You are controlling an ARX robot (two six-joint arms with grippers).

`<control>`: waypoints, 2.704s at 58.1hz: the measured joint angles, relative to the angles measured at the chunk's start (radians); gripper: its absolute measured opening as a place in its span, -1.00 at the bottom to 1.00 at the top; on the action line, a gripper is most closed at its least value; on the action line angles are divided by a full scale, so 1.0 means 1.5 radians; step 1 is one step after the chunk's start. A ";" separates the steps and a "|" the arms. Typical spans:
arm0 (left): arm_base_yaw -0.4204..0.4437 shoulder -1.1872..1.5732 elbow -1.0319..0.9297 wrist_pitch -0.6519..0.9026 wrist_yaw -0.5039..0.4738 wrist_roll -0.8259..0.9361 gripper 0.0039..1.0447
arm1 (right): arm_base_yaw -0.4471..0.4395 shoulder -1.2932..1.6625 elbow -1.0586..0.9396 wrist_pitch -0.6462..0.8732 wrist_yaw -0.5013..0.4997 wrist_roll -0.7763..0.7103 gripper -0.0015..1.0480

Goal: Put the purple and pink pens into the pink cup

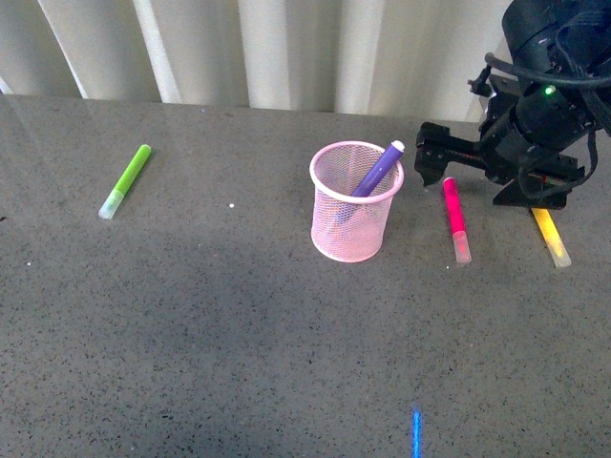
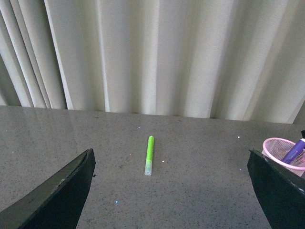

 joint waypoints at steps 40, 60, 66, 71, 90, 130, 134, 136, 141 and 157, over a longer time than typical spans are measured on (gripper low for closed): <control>0.000 0.000 0.000 0.000 0.000 0.000 0.88 | -0.022 0.018 -0.021 0.043 0.000 0.016 -0.33; 0.000 0.000 0.000 0.000 0.000 0.000 0.88 | -0.035 0.020 -0.015 0.047 -0.012 0.021 -0.79; 0.000 0.000 0.000 0.000 0.000 0.000 0.88 | -0.036 0.020 -0.016 0.063 -0.014 0.026 -0.79; 0.000 0.000 0.000 0.000 0.000 0.000 0.88 | -0.036 0.011 -0.035 0.120 -0.017 0.038 -0.79; 0.000 0.000 0.000 0.000 0.000 0.000 0.88 | -0.022 -0.231 -0.197 0.416 -0.118 0.056 -0.79; 0.000 0.000 0.000 0.000 0.000 0.000 0.88 | 0.106 -0.273 -0.421 0.811 -0.202 -0.068 -0.79; 0.000 0.000 0.000 0.000 0.000 0.000 0.88 | 0.116 -0.237 -0.401 0.818 -0.178 -0.062 -0.79; 0.000 0.000 0.000 0.000 0.000 0.000 0.88 | 0.121 -0.215 -0.385 0.816 -0.165 -0.058 -0.79; 0.000 0.000 0.000 0.000 0.000 0.000 0.88 | 0.128 -0.189 -0.364 0.812 -0.149 -0.050 -0.79; 0.000 0.000 0.000 0.000 0.000 0.000 0.88 | 0.137 -0.154 -0.330 0.817 -0.144 -0.046 -0.79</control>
